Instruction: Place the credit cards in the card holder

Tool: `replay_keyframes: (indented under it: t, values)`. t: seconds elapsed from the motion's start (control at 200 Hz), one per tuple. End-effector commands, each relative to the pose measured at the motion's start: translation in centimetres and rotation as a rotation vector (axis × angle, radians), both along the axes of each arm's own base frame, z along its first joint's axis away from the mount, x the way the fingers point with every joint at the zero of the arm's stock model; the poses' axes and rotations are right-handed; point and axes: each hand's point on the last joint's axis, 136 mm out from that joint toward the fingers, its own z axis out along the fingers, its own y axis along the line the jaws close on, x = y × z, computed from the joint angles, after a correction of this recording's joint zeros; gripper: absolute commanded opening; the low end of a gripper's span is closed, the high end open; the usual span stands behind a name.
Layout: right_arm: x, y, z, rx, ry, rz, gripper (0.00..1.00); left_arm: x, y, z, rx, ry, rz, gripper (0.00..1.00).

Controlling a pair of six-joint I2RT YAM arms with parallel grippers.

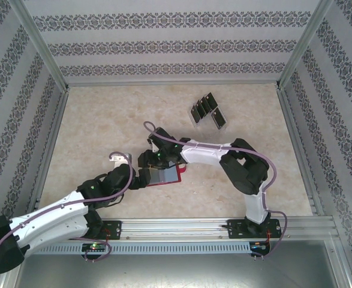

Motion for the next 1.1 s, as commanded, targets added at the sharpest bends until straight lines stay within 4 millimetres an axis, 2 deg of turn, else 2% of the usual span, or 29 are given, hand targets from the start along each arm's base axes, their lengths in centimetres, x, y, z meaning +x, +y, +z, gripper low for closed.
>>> replay_keyframes:
  t: [0.0, 0.105, 0.225, 0.395, 0.55, 0.824, 1.094]
  values:
    - [3.0, -3.1, 5.2, 0.0, -0.117, -0.072, 0.52, 0.5, -1.1, 0.8, 0.012, 0.001, -0.054, 1.0]
    - [3.9, -6.0, 5.2, -0.04, -0.131, -0.102, 0.52, 0.9, -1.8, 0.5, 0.043, 0.03, -0.085, 1.0]
    - [2.9, -7.3, 3.0, -0.089, -0.108, -0.087, 0.48, 1.6, -2.6, -0.1, 0.07, 0.052, -0.101, 1.0]
    - [0.0, -8.0, -1.8, -0.144, -0.059, -0.046, 0.27, 2.7, -3.2, -1.8, 0.112, 0.089, -0.106, 1.0]
    - [-2.1, -8.5, -4.6, -0.142, -0.02, -0.033, 0.15, 3.4, -3.8, -3.3, 0.145, 0.124, -0.111, 1.0]
    - [-3.5, -9.7, -7.7, -0.153, 0.019, -0.04, 0.14, 4.4, -2.9, -5.5, 0.226, 0.165, -0.061, 1.0]
    - [-3.5, -11.2, -9.2, -0.174, 0.045, -0.077, 0.14, 3.3, 0.0, -7.6, 0.294, 0.253, 0.006, 1.0]
